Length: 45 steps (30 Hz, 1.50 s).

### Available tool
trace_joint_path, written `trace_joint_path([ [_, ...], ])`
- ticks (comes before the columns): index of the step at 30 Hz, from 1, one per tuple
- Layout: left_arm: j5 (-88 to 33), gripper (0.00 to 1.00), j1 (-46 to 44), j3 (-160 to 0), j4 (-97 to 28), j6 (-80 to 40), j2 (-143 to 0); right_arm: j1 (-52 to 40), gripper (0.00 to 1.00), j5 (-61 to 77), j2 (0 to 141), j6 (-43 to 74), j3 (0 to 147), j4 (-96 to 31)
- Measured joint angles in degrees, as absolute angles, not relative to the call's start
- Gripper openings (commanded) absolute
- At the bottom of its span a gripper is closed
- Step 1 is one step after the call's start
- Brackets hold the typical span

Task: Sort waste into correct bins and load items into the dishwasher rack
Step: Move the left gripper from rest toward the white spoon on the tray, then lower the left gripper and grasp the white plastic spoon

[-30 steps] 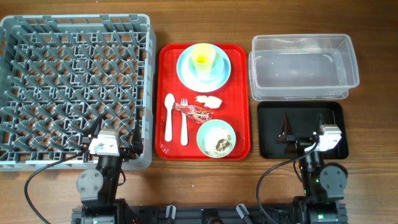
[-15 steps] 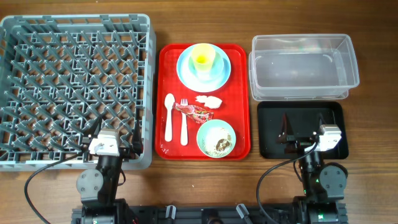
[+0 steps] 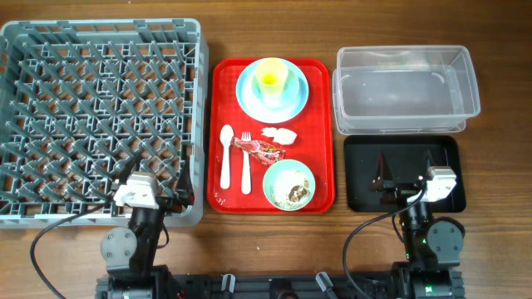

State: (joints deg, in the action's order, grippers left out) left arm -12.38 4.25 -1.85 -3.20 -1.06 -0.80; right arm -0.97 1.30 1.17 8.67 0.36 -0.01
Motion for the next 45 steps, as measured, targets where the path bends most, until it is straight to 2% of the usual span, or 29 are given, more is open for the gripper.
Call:
trace_joint_path([
  [2,-12.88,1.0,4.25,-5.06,-5.91,-3.86,-1.43,-0.97,1.0,1.3,1.17,8.67,0.36,-0.01],
  [6,-13.41,1.0,4.25,-23.46,-16.21,-7.22,-9.17,-0.97,0.99,1.3,1.23,8.67,0.36,-0.01],
  [9,-13.61,1.0,4.25,-43.55,-30.63,-8.25,-21.76,-0.97,1.0,1.3,1.28,8.67,0.36,-0.03],
  [13,-15.92,1.0,4.25,-72.71,-58.7,-8.97,-45.34,-0.97,1.0,1.3,1.37,8.67,0.36,-0.03],
  [17,-18.85,0.99,4.27,-88.4,-69.19,-9.34,-63.0,-0.97,1.0,1.3,1.45,8.64,0.36,-0.01],
  [18,-20.08,0.84,4.29,-89.47,-69.73,-9.39,-65.14,-0.97,1.0,1.3,1.43,8.67,0.36,-0.03],
  [19,-23.44,0.16,4.32,-90.35,-69.82,-9.39,-68.25,-0.97,1.0,1.3,1.43,8.67,0.36,-0.03],
  [20,-26.46,0.04,4.32,-90.45,-69.91,-9.67,-70.54,-0.97,1.0,1.3,1.43,8.64,0.36,-0.03],
  [24,-31.92,0.04,2.31,-90.78,-70.78,-13.04,-77.49,-0.97,1.0,1.3,1.43,8.67,0.36,-0.03],
  [28,-23.97,0.04,-8.51,-90.89,-71.88,-19.35,-83.9,-0.97,1.0,1.3,1.43,8.67,0.36,-0.03],
  [29,-19.9,0.08,-12.16,-90.96,-71.85,-21.43,-85.32,-0.97,1.0,1.3,1.43,8.64,0.36,-0.03],
  [32,-10.39,0.27,-20.6,-90.98,-71.83,-27.66,-89.38,-0.97,1.0,1.3,1.43,8.64,0.36,-0.03],
  [34,-6.02,0.48,-24.62,-90.98,-71.57,-30.61,-92.53,-0.97,1.0,1.3,1.43,8.67,0.36,-0.03],
  [35,-4.23,0.55,-26.57,-91.0,-71.13,-32.47,-94.56,-0.97,1.0,1.3,1.43,8.67,0.36,-0.03],
  [40,-0.71,0.53,-30.7,-91.05,-69.71,-36.01,-104.36,-0.97,1.0,1.3,1.43,8.67,0.36,-0.03],
  [45,0.21,0.53,-30.92,-91.05,-68.16,-38.57,-110.56,-0.97,1.0,1.3,1.43,8.67,0.36,-0.03],
])
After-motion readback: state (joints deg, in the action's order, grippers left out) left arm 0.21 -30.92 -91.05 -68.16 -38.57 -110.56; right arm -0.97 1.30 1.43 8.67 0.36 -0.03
